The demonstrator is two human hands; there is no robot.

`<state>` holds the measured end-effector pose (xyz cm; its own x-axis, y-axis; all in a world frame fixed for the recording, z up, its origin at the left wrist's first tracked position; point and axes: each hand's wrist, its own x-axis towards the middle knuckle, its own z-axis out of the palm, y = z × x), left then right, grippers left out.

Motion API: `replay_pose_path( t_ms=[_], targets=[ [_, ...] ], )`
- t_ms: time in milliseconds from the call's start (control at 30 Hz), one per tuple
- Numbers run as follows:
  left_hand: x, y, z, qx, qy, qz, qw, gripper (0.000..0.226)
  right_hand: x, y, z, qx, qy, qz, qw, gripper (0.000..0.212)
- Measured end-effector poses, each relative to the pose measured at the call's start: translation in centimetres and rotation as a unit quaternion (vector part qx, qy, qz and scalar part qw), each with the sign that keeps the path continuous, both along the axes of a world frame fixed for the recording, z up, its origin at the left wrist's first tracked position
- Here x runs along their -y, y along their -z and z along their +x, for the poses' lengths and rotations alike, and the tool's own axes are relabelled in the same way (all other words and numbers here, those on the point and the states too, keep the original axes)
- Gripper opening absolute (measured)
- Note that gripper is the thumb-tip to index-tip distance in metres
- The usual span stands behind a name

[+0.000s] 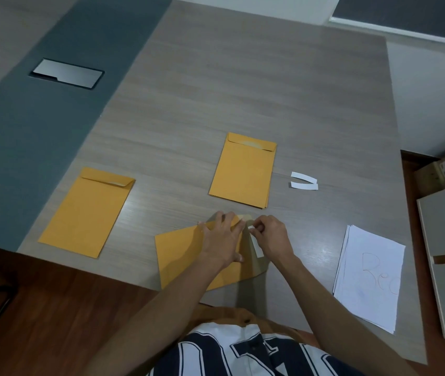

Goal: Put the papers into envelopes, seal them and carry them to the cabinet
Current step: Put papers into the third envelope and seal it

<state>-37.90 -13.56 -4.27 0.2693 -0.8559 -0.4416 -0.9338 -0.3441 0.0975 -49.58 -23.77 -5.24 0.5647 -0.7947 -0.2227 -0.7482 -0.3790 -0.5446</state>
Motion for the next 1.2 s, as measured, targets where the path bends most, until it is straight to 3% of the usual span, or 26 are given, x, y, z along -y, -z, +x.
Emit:
replay_pose_path(
  t_ms=[467,600,767,1200],
  targets=[
    [0.06,0.05,-0.01,-0.006,-0.002,0.004,1.0,0.097,0.49,0.4,-0.11,0.024,0.008,0.028,0.999,0.013],
    [0.0,0.07,0.0,-0.006,-0.001,0.001,1.0,0.096,0.34,0.51,-0.39,0.022,-0.009,0.007,1.0,0.024],
    [-0.03,0.24,0.02,-0.004,-0.001,-0.003,1.0,0.095,-0.16,0.61,-0.68,0.018,-0.042,-0.031,0.998,0.019],
    [-0.01,0.49,-0.02,-0.01,-0.008,-0.002,1.0,0.097,-0.05,0.36,-0.42,0.016,-0.023,-0.019,0.999,0.019]
  ],
)
